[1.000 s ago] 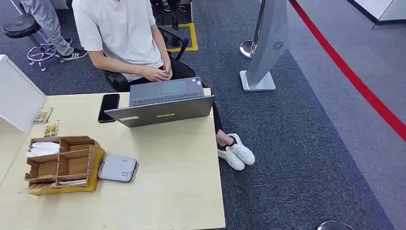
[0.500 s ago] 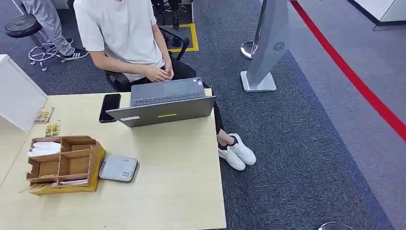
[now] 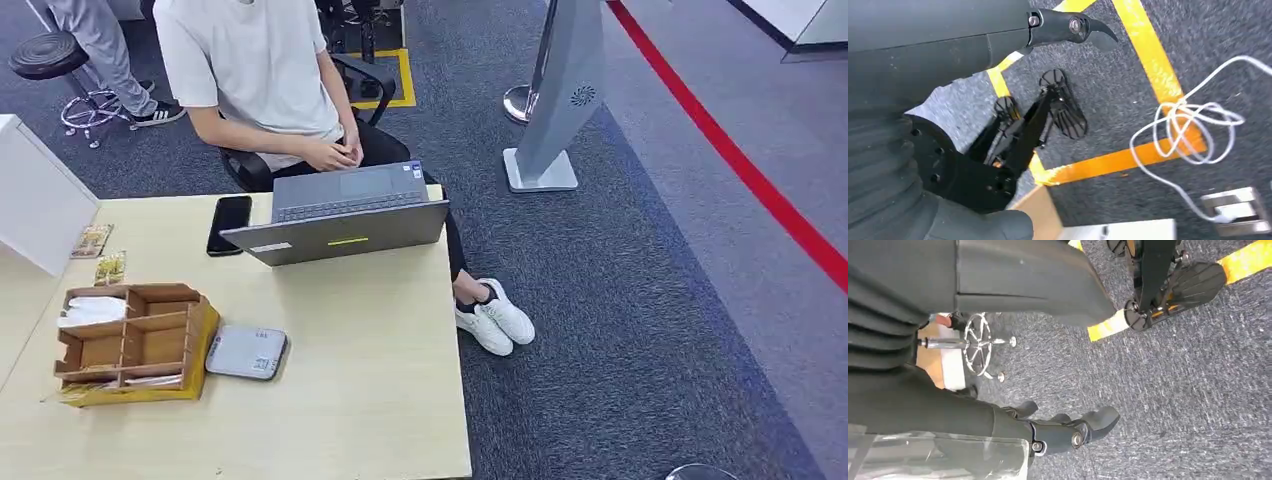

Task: Pass the card to the sensor for recognition and then transmit it.

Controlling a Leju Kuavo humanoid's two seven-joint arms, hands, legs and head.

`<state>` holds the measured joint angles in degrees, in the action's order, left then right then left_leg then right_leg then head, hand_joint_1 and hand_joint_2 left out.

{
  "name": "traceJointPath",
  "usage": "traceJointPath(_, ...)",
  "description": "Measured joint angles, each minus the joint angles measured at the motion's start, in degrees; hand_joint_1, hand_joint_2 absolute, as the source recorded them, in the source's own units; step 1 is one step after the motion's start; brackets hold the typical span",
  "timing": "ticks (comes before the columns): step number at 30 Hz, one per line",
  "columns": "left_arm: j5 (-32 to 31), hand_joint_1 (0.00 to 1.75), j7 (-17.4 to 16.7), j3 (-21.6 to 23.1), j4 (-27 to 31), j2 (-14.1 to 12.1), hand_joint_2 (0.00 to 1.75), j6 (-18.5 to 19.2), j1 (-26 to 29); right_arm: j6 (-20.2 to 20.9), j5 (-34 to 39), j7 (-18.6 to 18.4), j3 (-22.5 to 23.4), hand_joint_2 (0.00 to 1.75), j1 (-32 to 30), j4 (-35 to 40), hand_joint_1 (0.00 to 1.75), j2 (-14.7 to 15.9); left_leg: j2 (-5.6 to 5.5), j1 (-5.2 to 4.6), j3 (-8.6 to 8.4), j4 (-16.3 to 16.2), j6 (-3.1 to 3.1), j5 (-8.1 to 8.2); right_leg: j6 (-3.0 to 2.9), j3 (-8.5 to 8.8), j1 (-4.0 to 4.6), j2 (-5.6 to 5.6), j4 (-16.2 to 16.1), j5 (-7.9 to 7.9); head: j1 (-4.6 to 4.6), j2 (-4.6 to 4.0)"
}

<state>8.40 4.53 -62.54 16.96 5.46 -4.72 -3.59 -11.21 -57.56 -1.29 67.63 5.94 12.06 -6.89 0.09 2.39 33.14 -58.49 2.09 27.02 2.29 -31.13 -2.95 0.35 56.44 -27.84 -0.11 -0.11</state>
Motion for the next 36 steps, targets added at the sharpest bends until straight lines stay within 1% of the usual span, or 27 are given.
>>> traceJointPath(11, -1.45, 0.0, -0.66, 10.59, -0.26, -0.9, 0.0, 0.96, 1.95, 2.06, 10.81, 0.2, -11.95, 0.0, -2.66, 1.75, 0.0, 1.18, 0.0, -0.01, 0.02, 0.0, 0.0, 0.01, 0.02, -0.02, -0.01, -0.01, -0.01, -0.01, 0.02, 0.0)
traceJointPath(12, -1.86, 0.0, -0.85, 12.71, -0.26, -1.12, 0.0, 1.05, 2.38, 2.45, 12.95, 0.22, -14.46, 0.0, -3.15, 2.17, 0.0, 1.38, 0.0, -0.01, 0.01, 0.0, 0.0, 0.01, 0.02, -0.03, 0.0, 0.0, 0.0, -0.01, 0.0, 0.0)
traceJointPath(14, -2.23, 0.0, -1.07, 15.04, -0.26, -1.31, 0.0, 1.16, 2.79, 2.97, 14.98, 0.22, -16.69, 0.0, -3.68, 2.47, 0.0, 1.66, 0.0, -0.01, 0.01, 0.0, 0.0, 0.01, 0.02, -0.01, 0.0, -0.01, 0.0, -0.01, 0.0, 0.0)
traceJointPath(20, -3.33, 0.0, -1.47, 22.59, -0.24, -2.01, 0.0, 1.77, 4.32, 4.26, 22.65, 0.26, -25.32, 0.0, -5.53, 3.85, 0.0, 2.45, 0.0, -0.01, 0.02, 0.0, 0.0, 0.01, 0.01, -0.02, -0.01, -0.01, -0.01, -0.02, 0.02, 0.0)
traceJointPath(21, -3.43, 0.7, -1.55, 23.69, -0.22, -2.14, 0.0, 1.88, 4.5, 4.59, 23.78, 0.28, -26.58, 0.0, -5.78, 4.02, 0.0, 2.58, 0.0, -0.01, 0.03, 0.0, 0.0, 0.01, 0.01, -0.02, -0.01, -0.01, -0.01, -0.02, 0.0, 0.0)
traceJointPath(22, -3.5, 1.75, -1.66, 24.69, -0.2, -2.21, 0.0, 1.97, 4.7, 4.83, 24.73, 0.31, -27.66, 0.0, -6.06, 4.18, 0.0, 2.67, 0.0, -0.01, 0.03, 0.0, 0.0, 0.01, 0.02, -0.05, -0.01, -0.01, -0.01, -0.03, 0.0, 0.0)
traceJointPath(23, -3.67, 1.75, -1.9, 25.83, -0.18, -2.35, 0.0, 2.08, 4.89, 5.03, 25.81, 0.33, -28.94, 0.0, -6.34, 4.41, 0.0, 2.77, 0.0, -0.01, 0.03, 0.0, 0.0, 0.01, 0.02, -0.07, -0.01, -0.01, -0.01, -0.03, 0.02, 0.0)
traceJointPath(24, -4.02, 1.75, -1.99, 28.02, -0.04, -2.51, 0.0, 2.23, 5.36, 5.22, 27.6, 0.37, -31.09, 0.0, -6.73, 4.68, 1.75, 3.0, 0.0, -0.01, 0.03, 0.0, 0.0, 0.02, 0.02, -0.1, -0.01, -0.01, -0.01, -0.04, 0.02, 0.0)
traceJointPath(25, -4.07, 1.75, -2.01, 28.4, 0.0, -2.54, 0.0, 2.23, 5.47, 5.34, 28.16, 0.37, -31.73, 0.0, -6.94, 4.79, 1.75, 3.06, 0.0, -0.01, 0.02, 0.0, 0.0, 0.02, 0.02, -0.11, -0.01, -0.01, -0.01, -0.04, 0.02, 0.0)
traceJointPath(31, -5.07, 1.75, -2.47, 36.03, 0.72, -3.08, 0.0, 2.82, 6.95, 6.82, 35.29, 0.44, -39.88, 0.0, -8.7, 6.01, 1.75, 3.85, 0.0, -0.01, 0.03, 0.0, 0.0, 0.02, 0.02, -0.11, -0.01, -0.01, -0.01, -0.06, 0.0, 0.0)
traceJointPath(35, -5.62, 1.75, -2.8, 40.14, 1.31, -3.32, 0.0, 3.06, 7.81, 7.54, 39.29, 0.57, -44.47, 0.0, -9.75, 6.67, 1.75, 4.26, 0.0, -0.01, 0.03, 0.0, 0.0, 0.02, 0.02, -0.11, -0.01, -0.01, -0.01, -0.06, 0.02, 0.0)
traceJointPath(36, -6.01, 1.75, -3.11, 42.2, 1.6, -3.5, 0.0, 3.24, 8.22, 8.05, 41.34, 0.68, -46.74, 0.0, -10.23, 7.02, 1.75, 4.48, 0.0, -0.01, 0.03, 0.0, -0.01, 0.03, 0.01, -0.11, -0.01, -0.01, -0.01, -0.06, 0.0, 0.0)
